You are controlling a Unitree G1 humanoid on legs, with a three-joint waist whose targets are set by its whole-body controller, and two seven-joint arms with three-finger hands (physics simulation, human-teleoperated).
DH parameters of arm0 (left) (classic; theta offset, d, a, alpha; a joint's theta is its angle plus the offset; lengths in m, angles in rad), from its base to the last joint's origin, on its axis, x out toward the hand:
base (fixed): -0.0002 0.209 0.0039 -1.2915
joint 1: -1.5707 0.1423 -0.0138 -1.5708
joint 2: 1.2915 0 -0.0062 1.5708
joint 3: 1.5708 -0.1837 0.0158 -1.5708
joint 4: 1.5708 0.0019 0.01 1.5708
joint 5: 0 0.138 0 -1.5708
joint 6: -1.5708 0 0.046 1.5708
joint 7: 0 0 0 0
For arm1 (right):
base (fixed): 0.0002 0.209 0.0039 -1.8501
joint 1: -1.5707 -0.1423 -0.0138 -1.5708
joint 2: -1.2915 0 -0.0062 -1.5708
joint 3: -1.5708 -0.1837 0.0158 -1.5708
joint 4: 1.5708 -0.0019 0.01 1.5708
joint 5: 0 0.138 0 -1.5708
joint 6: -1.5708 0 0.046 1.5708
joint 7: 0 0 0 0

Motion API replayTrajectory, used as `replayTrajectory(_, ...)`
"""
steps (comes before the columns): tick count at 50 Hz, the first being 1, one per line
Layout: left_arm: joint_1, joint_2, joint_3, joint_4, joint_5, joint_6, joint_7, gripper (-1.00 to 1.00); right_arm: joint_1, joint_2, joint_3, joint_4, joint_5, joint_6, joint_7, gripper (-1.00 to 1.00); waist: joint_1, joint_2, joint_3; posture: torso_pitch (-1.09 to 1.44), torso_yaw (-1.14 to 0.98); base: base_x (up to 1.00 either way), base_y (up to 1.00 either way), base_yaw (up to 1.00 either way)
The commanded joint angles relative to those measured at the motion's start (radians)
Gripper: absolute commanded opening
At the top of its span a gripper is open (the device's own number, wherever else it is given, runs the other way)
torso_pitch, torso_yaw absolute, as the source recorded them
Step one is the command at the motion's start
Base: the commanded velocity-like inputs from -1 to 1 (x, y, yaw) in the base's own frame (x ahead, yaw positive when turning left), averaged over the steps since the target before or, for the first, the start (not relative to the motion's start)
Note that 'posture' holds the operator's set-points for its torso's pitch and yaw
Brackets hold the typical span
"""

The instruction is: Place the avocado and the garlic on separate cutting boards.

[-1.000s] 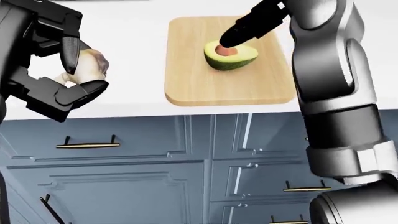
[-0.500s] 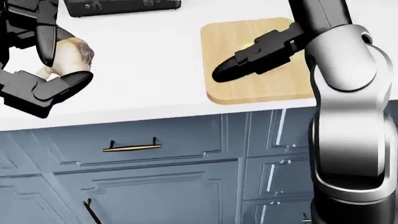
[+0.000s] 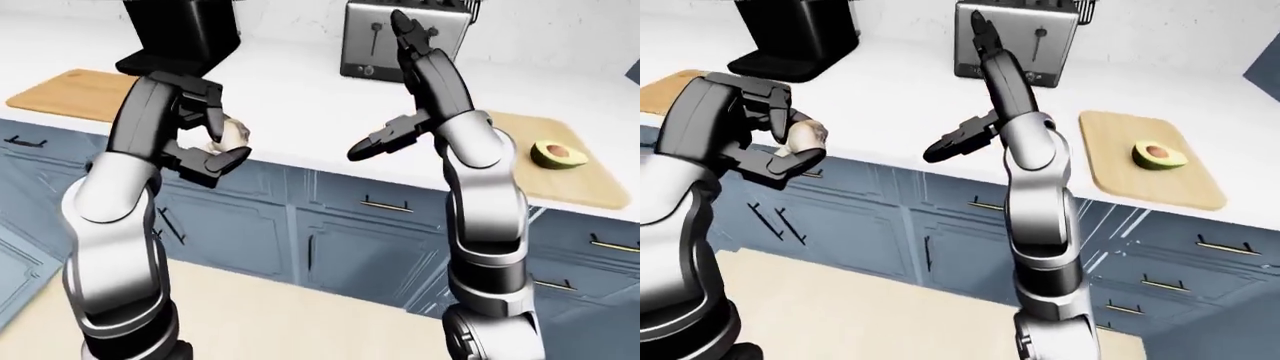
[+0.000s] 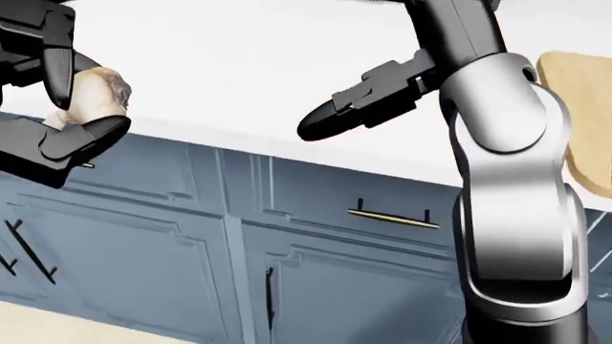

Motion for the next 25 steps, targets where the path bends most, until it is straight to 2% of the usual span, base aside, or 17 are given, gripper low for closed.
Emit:
replayTrajectory(1,-0.029,0.006,0.003,-0.025,-0.002,-0.031,0.006,-1.00,-0.036,-0.010,-0.012,-0.040,-0.011,-0.026,-0.024,1.00,-0.009,0.013,-0.030,0.00,0.00,0.00,0.00,0.00)
replayTrajectory(3,-0.029,0.005,0.002,-0.022,-0.002,-0.034,0.007,-1.00,-0.035,-0.013,-0.013,-0.035,-0.009,-0.034,-0.027,1.00,-0.003,0.028,-0.045,0.00,0.00,0.11,0.03,0.00)
replayTrajectory(5,-0.031,0.005,0.002,-0.023,0.000,-0.031,0.006,-1.00,-0.035,-0.014,-0.012,-0.038,-0.009,-0.035,-0.028,1.00,-0.008,0.026,-0.034,0.00,0.00,0.24,0.23,0.00)
replayTrajectory(8,-0.031,0.006,0.002,-0.031,0.002,-0.025,0.003,-1.00,-0.030,-0.014,-0.011,-0.041,-0.009,-0.037,-0.027,1.00,-0.014,-0.022,-0.032,0.00,0.00,0.28,0.48,0.00)
replayTrajectory(9,-0.031,0.006,0.003,-0.031,0.001,-0.026,0.003,-1.00,-0.030,-0.015,-0.010,-0.043,-0.010,-0.036,-0.025,1.00,-0.027,0.000,-0.023,0.00,0.00,0.23,0.56,0.00)
replayTrajectory(10,-0.033,0.007,0.005,-0.033,0.001,-0.023,0.001,-1.00,-0.030,-0.014,-0.009,-0.045,-0.010,-0.035,-0.024,1.00,-0.014,-0.035,-0.034,0.00,0.00,0.14,0.62,0.00)
replayTrajectory(11,-0.033,0.008,0.006,-0.033,0.000,-0.024,0.001,-1.00,-0.028,-0.013,-0.006,-0.047,-0.013,-0.034,-0.022,1.00,-0.011,-0.053,-0.050,0.00,0.00,0.01,0.66,0.00)
replayTrajectory(12,-0.034,0.009,0.008,-0.034,-0.001,-0.023,0.000,-1.00,-0.027,-0.013,-0.004,-0.047,-0.015,-0.036,-0.020,1.00,-0.006,-0.066,-0.066,0.00,0.00,0.00,0.70,0.00)
replayTrajectory(13,-0.035,0.012,0.011,-0.036,-0.002,-0.019,-0.001,-1.00,-0.029,-0.013,-0.002,-0.050,-0.018,-0.030,-0.015,1.00,-0.002,-0.070,-0.064,0.00,0.00,0.00,0.71,0.00)
replayTrajectory(16,-0.037,0.016,0.013,-0.042,-0.004,-0.012,-0.003,-1.00,-0.031,-0.012,-0.001,-0.051,-0.024,-0.028,-0.008,1.00,0.000,-0.050,-0.047,0.00,0.00,0.00,0.72,0.00)
replayTrajectory(18,-0.040,0.019,0.014,-0.048,-0.005,-0.004,-0.004,-1.00,-0.029,-0.011,-0.005,-0.050,-0.025,-0.032,-0.008,1.00,0.004,-0.015,-0.050,0.00,0.00,0.00,0.72,0.00)
replayTrajectory(19,-0.040,0.020,0.014,-0.050,-0.005,-0.004,-0.004,-1.00,-0.029,-0.011,-0.005,-0.052,-0.025,-0.030,-0.007,1.00,0.003,0.015,-0.057,0.00,0.00,0.00,0.72,0.00)
replayTrajectory(20,-0.040,0.020,0.015,-0.052,-0.006,-0.001,-0.004,-1.00,-0.028,-0.011,-0.002,-0.056,-0.029,-0.026,-0.003,1.00,0.003,0.060,-0.071,0.00,0.00,0.00,0.70,0.00)
replayTrajectory(21,-0.038,0.022,0.014,-0.057,-0.006,0.002,-0.005,-1.00,-0.026,-0.010,0.001,-0.063,-0.033,-0.022,-0.001,1.00,-0.002,0.108,-0.115,0.00,0.00,0.00,0.67,0.00)
replayTrajectory(22,-0.038,0.022,0.015,-0.056,-0.007,0.001,-0.005,-1.00,-0.024,-0.010,0.000,-0.066,-0.035,-0.022,0.000,1.00,0.016,0.056,-0.067,0.00,0.00,0.00,0.66,0.00)
replayTrajectory(23,-0.039,0.023,0.016,-0.059,-0.007,0.004,-0.006,-1.00,-0.023,-0.009,-0.001,-0.070,-0.037,-0.020,0.002,1.00,0.019,0.064,-0.046,0.00,0.00,0.00,0.66,0.00)
replayTrajectory(25,-0.039,0.024,0.017,-0.059,-0.009,0.002,-0.005,-1.00,-0.020,-0.008,0.001,-0.093,-0.045,-0.007,0.007,1.00,0.013,0.041,-0.057,0.00,0.00,0.00,0.67,0.00)
